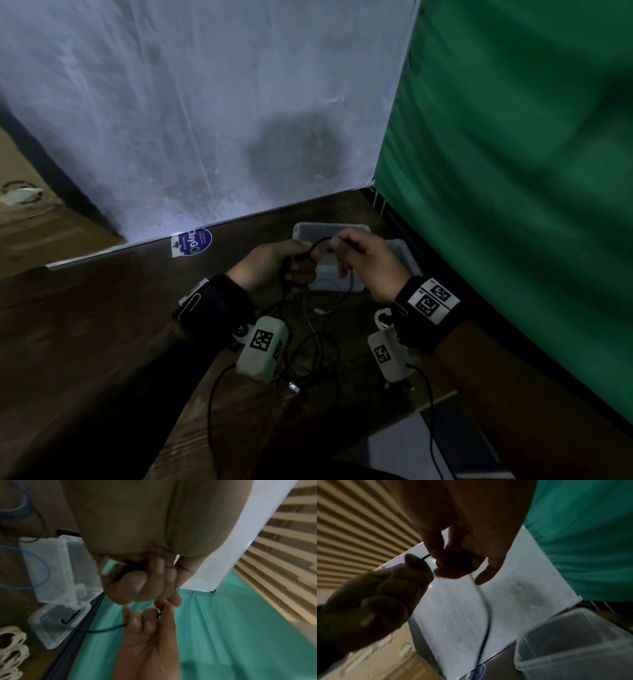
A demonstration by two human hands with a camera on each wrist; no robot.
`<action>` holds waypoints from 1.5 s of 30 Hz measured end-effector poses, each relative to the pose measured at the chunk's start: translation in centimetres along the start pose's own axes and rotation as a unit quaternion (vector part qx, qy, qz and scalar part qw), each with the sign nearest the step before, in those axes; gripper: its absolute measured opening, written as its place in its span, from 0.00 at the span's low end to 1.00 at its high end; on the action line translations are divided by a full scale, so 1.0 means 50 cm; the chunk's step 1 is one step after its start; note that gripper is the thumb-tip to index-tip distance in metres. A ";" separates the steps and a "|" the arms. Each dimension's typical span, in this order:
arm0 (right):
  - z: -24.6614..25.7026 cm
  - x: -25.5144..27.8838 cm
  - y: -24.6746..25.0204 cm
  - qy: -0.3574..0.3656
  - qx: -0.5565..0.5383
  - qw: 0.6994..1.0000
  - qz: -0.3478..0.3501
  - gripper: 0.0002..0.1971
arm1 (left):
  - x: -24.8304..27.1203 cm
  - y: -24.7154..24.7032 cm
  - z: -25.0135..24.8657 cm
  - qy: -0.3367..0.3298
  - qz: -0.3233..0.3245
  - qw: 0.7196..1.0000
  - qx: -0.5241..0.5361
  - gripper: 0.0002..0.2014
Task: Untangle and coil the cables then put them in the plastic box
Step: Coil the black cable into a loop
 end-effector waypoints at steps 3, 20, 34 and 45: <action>-0.016 -0.005 0.013 -0.019 -0.035 0.999 -0.023 0.10 | 0.003 -0.020 0.001 0.001 0.038 0.998 0.045 0.10; -0.010 0.066 -0.088 0.005 0.201 0.978 0.057 0.12 | -0.023 0.067 -0.070 -0.232 -0.152 0.954 -0.116 0.09; 0.071 0.011 0.058 0.065 0.075 0.993 -0.066 0.08 | -0.020 -0.060 -0.047 -0.119 -0.016 0.983 -0.141 0.14; 0.003 0.051 -0.045 -0.002 0.199 0.980 0.007 0.11 | -0.060 0.020 -0.082 -0.223 -0.094 0.969 0.045 0.08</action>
Point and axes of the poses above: each hand's wrist, its own x-axis away from the middle knuckle, its own y-axis out of the back of the hand, z = x × y, the point moved 9 cm from there along -x, towards the middle knuckle, and after that the axes turned 9 degrees about -y, right-handed, at the moved point
